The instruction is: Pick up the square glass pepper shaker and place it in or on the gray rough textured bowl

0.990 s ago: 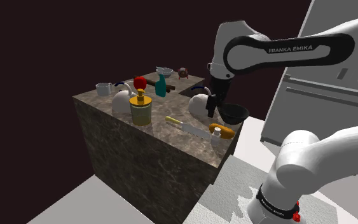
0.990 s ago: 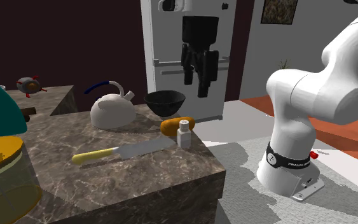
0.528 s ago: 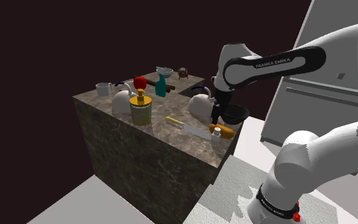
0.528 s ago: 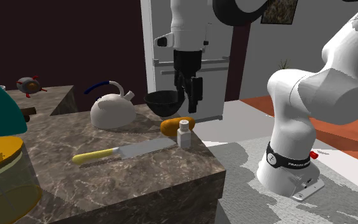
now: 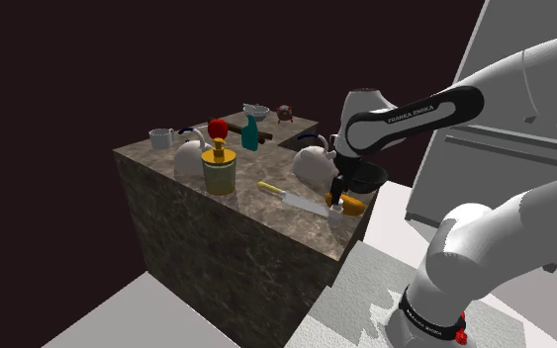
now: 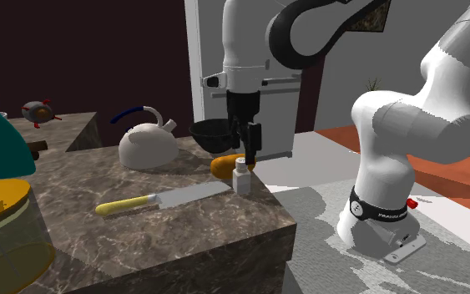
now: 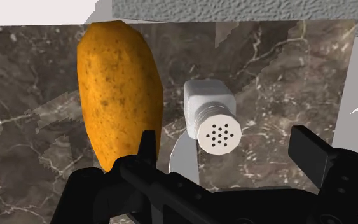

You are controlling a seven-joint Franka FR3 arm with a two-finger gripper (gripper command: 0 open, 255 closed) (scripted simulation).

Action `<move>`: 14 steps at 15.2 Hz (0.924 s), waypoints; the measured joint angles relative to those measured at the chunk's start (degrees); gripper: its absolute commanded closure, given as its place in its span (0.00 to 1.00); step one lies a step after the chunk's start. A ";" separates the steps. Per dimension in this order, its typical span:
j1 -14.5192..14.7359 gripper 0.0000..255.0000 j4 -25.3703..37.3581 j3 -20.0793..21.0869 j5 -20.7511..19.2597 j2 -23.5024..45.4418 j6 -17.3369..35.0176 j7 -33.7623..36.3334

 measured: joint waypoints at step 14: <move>0.02 1.00 -1.34 -0.39 -0.21 1.44 2.81 0.03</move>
